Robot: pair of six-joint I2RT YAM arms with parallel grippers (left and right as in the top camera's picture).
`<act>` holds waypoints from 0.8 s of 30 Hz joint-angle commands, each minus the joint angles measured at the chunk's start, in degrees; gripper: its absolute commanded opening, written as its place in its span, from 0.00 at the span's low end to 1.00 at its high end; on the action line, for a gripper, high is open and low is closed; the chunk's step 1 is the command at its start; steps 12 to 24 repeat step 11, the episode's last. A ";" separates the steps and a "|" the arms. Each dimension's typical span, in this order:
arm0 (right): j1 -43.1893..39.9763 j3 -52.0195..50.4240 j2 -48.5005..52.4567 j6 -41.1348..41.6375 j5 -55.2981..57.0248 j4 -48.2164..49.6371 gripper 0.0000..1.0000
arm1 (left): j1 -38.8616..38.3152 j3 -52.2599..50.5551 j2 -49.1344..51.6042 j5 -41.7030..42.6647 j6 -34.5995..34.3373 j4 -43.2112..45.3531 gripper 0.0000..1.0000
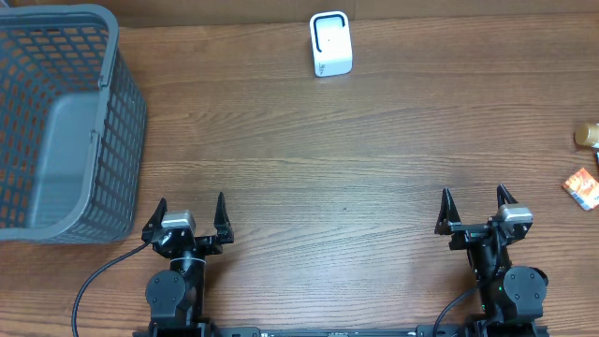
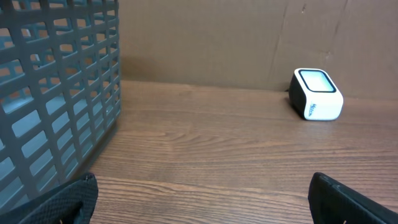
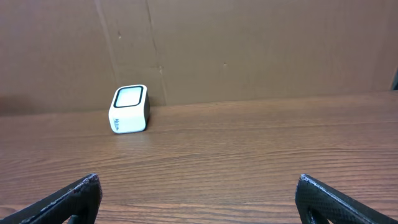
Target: Scan the item barcode
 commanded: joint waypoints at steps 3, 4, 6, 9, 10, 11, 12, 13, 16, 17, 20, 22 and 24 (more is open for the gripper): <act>-0.04 -0.57 -0.46 -0.22 0.55 0.35 1.00 | 0.42 -0.22 -0.55 -0.39 -0.37 0.09 1.00; -0.04 -0.57 -0.46 -0.22 0.55 0.35 1.00 | 0.42 -0.22 -0.55 -0.39 -0.37 0.09 1.00; -0.04 -0.57 -0.46 -0.22 0.55 0.35 1.00 | 0.42 -0.22 -0.55 -0.39 -0.37 0.09 1.00; -0.04 -0.57 -0.46 -0.22 0.55 0.35 1.00 | 0.42 -0.22 -0.55 -0.39 -0.37 0.09 1.00; -0.04 -0.57 -0.46 -0.22 0.55 0.35 1.00 | 0.42 -0.22 -0.55 -0.39 -0.37 0.09 1.00; -0.04 -0.57 -0.46 -0.22 0.55 0.35 1.00 | 0.42 -0.22 -0.55 -0.39 -0.37 0.09 1.00; -0.04 -0.57 -0.46 -0.22 0.55 0.35 1.00 | 0.42 -0.22 -0.55 -0.39 -0.37 0.09 1.00; -0.04 -0.57 -0.46 -0.22 0.55 0.35 1.00 | 0.42 -0.22 -0.55 -0.39 -0.37 0.09 1.00; -0.04 -0.57 -0.46 -0.22 0.55 0.35 1.00 | 0.42 -0.22 -0.55 -0.39 -0.37 0.09 1.00; -0.04 -0.57 -0.46 -0.22 0.55 0.35 1.00 | 0.42 -0.22 -0.55 -0.39 -0.37 0.09 1.00; -0.04 -0.57 -0.46 -0.22 0.55 0.35 1.00 | 0.42 -0.22 -0.55 -0.39 -0.37 0.09 1.00; -0.04 -0.57 -0.46 -0.22 0.55 0.35 1.00 | 0.42 -0.22 -0.55 -0.39 -0.37 0.09 1.00; -0.04 -0.57 -0.46 -0.22 0.55 0.35 1.00 | 0.42 -0.22 -0.55 -0.39 -0.37 0.09 1.00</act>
